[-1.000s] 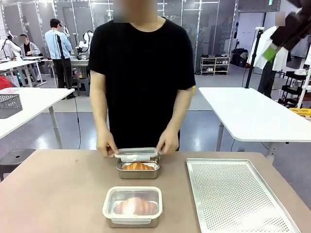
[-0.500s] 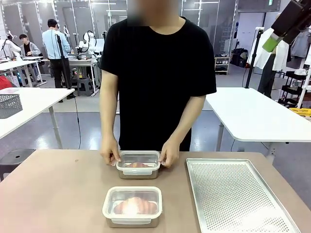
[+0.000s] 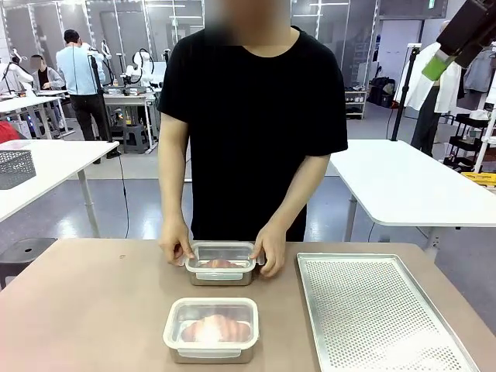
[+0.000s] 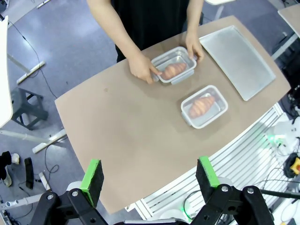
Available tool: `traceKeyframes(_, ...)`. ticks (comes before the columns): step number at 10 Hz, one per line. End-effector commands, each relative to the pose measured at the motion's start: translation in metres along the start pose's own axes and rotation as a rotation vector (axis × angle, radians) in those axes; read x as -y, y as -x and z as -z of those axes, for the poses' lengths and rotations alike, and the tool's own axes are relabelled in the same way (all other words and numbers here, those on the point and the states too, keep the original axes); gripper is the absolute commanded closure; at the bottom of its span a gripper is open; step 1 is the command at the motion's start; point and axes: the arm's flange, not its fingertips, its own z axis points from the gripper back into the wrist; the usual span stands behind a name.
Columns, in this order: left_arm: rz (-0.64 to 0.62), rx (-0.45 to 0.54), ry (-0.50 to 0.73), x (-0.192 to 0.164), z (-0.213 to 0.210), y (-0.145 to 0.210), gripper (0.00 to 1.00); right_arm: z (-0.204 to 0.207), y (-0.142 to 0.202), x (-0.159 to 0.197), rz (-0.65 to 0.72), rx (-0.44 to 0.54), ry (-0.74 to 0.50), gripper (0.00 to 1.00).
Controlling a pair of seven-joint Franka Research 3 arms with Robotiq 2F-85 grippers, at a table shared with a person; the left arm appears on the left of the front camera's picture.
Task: Place the bread into the airtight container.
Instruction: Pick up a Butter Roll and place it into an empty Airtight Container.
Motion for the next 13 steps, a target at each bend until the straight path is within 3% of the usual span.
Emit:
traceKeyframes(1,0.006,0.0,0.003,-0.0003,-0.0015,-0.0012,0.0,-0.0018,0.0012,0.0008,0.007,0.001,0.008,0.0)
traceKeyframes(13,0.006,0.0,0.003,-0.0003,-0.0015,-0.0012,0.0,-0.0018,0.0012,0.0008,0.007,0.001,0.008,0.0)
